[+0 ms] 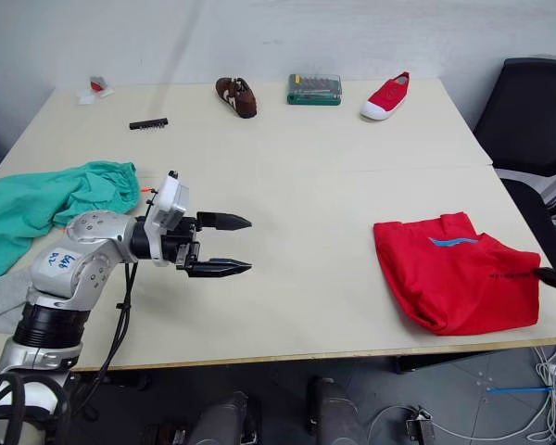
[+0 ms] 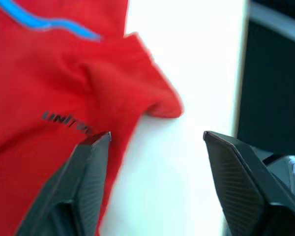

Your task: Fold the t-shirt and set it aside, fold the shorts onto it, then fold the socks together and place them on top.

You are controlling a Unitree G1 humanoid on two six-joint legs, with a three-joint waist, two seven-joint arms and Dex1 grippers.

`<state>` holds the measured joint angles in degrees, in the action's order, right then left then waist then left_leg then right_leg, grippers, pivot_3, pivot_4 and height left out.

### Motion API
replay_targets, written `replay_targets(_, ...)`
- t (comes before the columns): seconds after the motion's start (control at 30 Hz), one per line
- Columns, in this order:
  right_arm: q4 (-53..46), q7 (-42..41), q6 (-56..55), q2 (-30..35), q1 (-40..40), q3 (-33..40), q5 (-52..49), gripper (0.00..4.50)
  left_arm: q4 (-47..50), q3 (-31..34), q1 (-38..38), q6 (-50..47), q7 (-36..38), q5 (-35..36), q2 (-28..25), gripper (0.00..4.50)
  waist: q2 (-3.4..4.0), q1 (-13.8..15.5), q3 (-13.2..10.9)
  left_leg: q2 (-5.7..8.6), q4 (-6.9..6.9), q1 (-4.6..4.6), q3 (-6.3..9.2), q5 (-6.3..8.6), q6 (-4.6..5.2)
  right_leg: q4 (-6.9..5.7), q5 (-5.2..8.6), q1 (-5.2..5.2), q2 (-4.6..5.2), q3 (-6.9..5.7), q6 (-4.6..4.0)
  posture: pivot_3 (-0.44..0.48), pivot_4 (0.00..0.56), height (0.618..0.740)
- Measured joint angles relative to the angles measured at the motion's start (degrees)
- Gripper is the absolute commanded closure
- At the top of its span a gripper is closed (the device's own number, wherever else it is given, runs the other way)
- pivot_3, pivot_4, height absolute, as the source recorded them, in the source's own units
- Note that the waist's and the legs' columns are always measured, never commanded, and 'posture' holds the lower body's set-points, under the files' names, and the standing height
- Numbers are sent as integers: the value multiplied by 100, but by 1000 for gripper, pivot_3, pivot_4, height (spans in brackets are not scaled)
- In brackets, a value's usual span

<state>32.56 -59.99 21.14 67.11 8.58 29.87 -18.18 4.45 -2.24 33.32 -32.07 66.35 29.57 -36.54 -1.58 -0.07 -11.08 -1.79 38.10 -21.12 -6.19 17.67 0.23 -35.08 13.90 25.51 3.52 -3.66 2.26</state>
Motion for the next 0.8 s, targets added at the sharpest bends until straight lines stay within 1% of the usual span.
replay_targets(0.07, -1025, 62, 489, -269, -666, 677, -338, 2068, 46, 14, -32, -44, -32, 32, 11, 0, -2, 6, 0, -4, -4, 0, 7, 2, -4, 3, 1, -4, -2, -3, 2, 0, 150, 740)
replay_targets(0.1, -1508, 75, 683, -471, -952, 863, -490, 2376, 75, 15, -40, -60, -44, 45, 20, 0, -5, 4, 1, -7, -3, 1, 10, 3, -7, 4, 1, -6, -5, -4, 2, 0, 150, 740)
replay_targets(0.13, -2128, 134, 911, -736, -1325, 1024, -625, 2784, 146, 9, -44, -90, -64, 59, 43, 0, -5, 10, 1, -7, -4, -1, 14, 3, -7, 3, 1, -6, -4, -7, 2, 0, 150, 740)
replay_targets(0.2, -3196, 296, 1221, -1379, -1984, 1040, -802, 3489, 212, 7, -48, -128, -83, 99, 64, 0, -5, 17, 1, -7, -5, -2, 15, 4, -8, 2, 1, -6, -2, -7, 3, 0, 150, 740)
replay_targets(0.27, -3716, 482, 1423, -1771, -2240, 856, -881, 4251, 216, 6, -46, -143, -101, 102, 73, 0, 1, 12, 3, 1, -4, -1, 10, 4, -5, 0, 0, -6, 5, -2, 6, 0, 150, 740)
replay_targets(0.3, -3832, 526, 1443, -1871, -2283, 811, -907, 4477, 221, 5, -46, -145, -114, 103, 85, 0, 2, 3, 4, 1, -3, 0, 4, 5, -2, 2, -1, -6, 5, 2, 7, 0, 150, 740)
replay_targets(0.4, -4240, 701, 1450, -2098, -2344, 547, -909, 4477, 213, 2, -16, -146, -121, 102, 145, 0, -1, -7, 3, -1, -2, 3, -2, 4, 6, 4, -1, -6, -1, 8, 6, 0, 150, 740)
replay_targets(0.43, -4399, 793, 1494, -2188, -2320, 365, -907, 4477, 201, -2, 1, -146, -119, 102, 159, 0, 0, -7, 3, -1, -3, 5, -1, 14, 24, 3, 0, -6, -2, 7, 4, 0, 150, 740)
replay_targets(0.57, -4976, 894, 1527, -2435, -2438, -489, -899, 4477, 176, -1, 31, -134, -121, 97, 156, 0, 1, 3, 4, -3, -5, 5, 10, 17, 25, -8, 4, -4, -3, -1, -3, 0, 150, 740)
replay_targets(0.67, -5366, 882, 1545, -2440, -2493, -820, -925, 4477, 176, -1, 32, -130, -132, 97, 154, 0, -2, 0, 5, -2, -4, 4, 10, 17, 24, -8, 4, -5, -2, -2, -3, 0, 150, 740)
replay_targets(0.8, -5620, 800, 1339, -2335, -2608, -1139, -857, 4477, 218, 25, -32, -131, -195, 98, 68, 0, -4, -2, 6, -2, -3, 5, 11, 20, 30, -8, 4, -5, -3, -3, -3, 0, 150, 740)
